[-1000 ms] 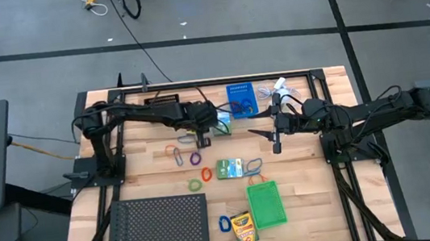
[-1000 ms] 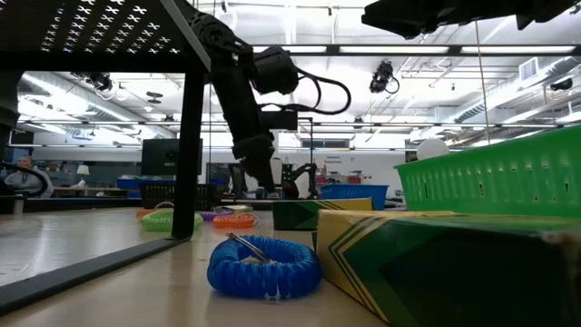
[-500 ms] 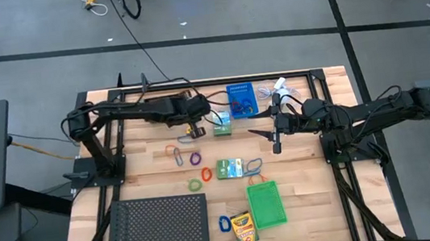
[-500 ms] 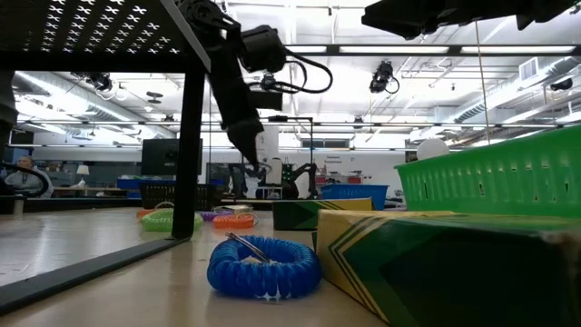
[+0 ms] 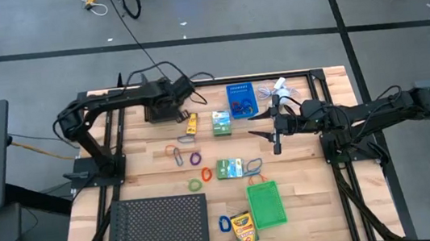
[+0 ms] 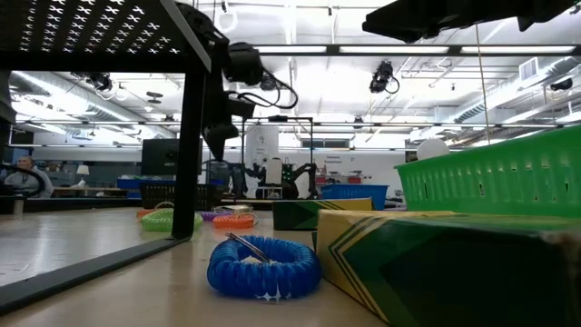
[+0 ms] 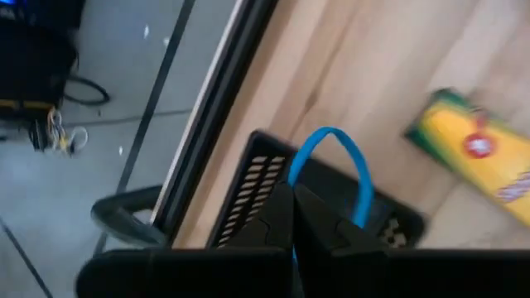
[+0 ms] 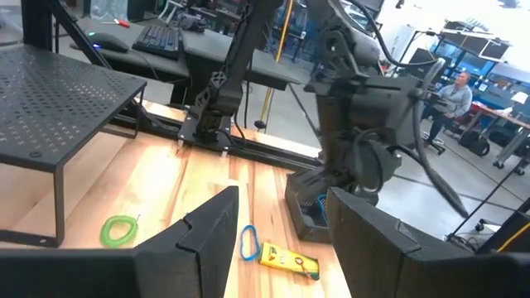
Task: Pick & Place Office Desk Supplies
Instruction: Put the blue rubber band into the black bin
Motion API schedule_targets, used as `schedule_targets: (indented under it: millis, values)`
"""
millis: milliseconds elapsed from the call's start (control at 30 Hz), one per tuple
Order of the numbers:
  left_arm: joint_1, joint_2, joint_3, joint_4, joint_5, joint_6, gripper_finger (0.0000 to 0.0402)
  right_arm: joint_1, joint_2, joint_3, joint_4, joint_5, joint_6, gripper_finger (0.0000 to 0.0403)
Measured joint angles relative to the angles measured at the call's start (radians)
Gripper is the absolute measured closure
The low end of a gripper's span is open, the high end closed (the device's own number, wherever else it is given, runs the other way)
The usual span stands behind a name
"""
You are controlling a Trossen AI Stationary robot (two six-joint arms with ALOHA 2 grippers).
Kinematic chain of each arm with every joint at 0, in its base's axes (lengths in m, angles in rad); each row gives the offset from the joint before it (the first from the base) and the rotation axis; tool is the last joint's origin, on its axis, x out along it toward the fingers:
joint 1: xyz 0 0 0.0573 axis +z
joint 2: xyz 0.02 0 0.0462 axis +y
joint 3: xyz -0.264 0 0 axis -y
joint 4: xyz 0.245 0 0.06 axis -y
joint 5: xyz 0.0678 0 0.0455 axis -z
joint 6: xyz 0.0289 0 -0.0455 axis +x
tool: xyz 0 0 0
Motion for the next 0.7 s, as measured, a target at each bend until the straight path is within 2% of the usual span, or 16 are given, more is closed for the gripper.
schedule_targets:
  millis: [367, 700]
  values:
    - [0.156, 0.003, 0.000, -0.063, 0.201, 0.020, 0.0401, 0.000, 0.000, 0.000, -0.014, 0.000, 0.000, 0.0211]
    - [0.172, 0.003, 0.000, -0.117, 0.226, 0.023, 0.0394, 0.000, 0.000, 0.000, -0.030, 0.000, 0.007, 0.0211]
